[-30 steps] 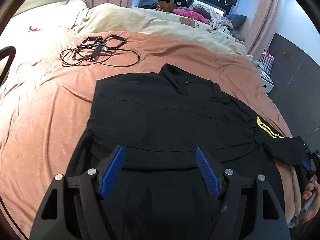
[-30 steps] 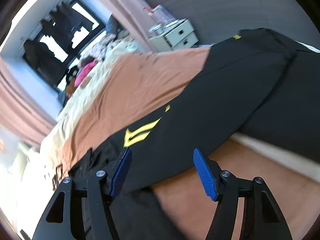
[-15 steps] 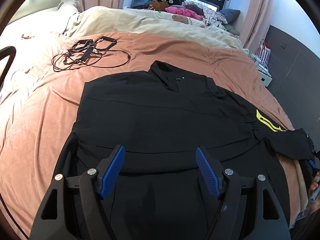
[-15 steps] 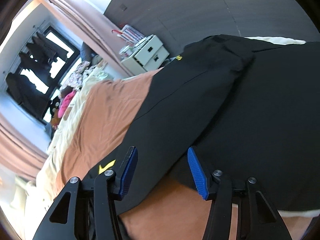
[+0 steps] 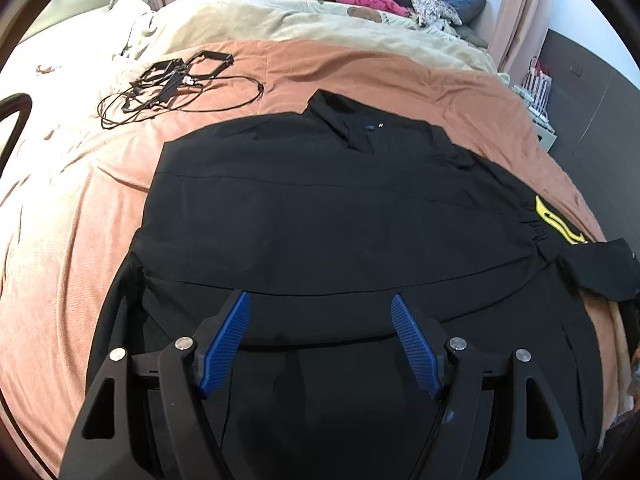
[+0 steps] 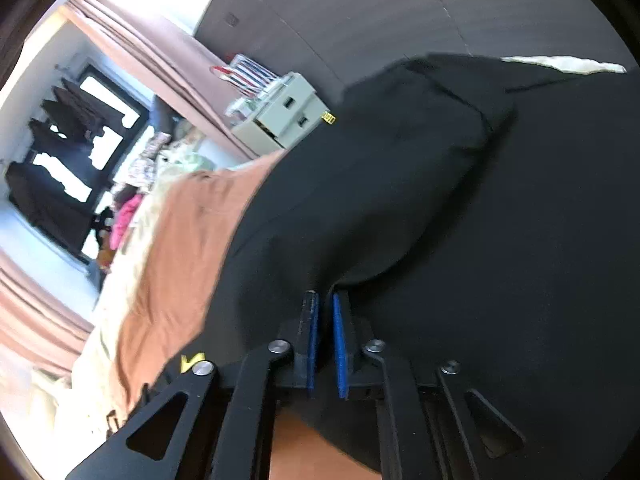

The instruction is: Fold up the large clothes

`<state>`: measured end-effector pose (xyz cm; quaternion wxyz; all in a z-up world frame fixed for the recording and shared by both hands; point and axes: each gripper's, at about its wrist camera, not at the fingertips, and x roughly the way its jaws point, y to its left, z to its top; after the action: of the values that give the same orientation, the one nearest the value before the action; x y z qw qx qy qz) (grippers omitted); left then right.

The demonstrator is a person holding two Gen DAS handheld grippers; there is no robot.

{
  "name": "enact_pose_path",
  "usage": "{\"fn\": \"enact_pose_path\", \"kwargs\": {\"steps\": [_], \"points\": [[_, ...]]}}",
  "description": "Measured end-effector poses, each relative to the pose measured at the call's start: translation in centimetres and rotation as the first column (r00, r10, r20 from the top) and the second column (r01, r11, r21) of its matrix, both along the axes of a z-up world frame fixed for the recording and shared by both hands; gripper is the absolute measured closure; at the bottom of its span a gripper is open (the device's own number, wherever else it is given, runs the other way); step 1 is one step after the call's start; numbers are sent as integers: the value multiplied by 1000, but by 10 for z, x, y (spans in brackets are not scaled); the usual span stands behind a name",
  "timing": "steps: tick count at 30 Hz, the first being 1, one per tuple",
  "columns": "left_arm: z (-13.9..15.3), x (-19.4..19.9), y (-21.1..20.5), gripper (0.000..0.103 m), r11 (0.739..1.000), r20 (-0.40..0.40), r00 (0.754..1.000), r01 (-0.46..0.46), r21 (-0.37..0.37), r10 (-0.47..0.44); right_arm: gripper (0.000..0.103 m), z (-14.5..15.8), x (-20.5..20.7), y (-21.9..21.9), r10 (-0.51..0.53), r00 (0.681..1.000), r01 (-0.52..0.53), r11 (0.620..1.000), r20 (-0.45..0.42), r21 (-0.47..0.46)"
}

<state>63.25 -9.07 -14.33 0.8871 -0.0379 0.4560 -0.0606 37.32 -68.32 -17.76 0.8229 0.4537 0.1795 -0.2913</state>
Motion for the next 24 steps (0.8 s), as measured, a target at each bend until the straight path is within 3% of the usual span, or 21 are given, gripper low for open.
{"fn": "enact_pose_path", "kwargs": {"steps": [6,12,17,24], "points": [[3,-1,2,29,999,-1,1000,-11,-31,11,99,57,5,42,94,988,-76,986,121,-147],[14,-4,2,29,999,26,1000,1,-52,0,100,98,36,105,257,953,-212,943,159,-255],[22,-5,10,29,995,39,999,-8,-95,12,100,112,63,161,382,906,-325,904,181,-279],[29,-7,24,29,990,42,999,-17,-142,23,100,110,98,235,509,834,-457,854,212,-250]]}}
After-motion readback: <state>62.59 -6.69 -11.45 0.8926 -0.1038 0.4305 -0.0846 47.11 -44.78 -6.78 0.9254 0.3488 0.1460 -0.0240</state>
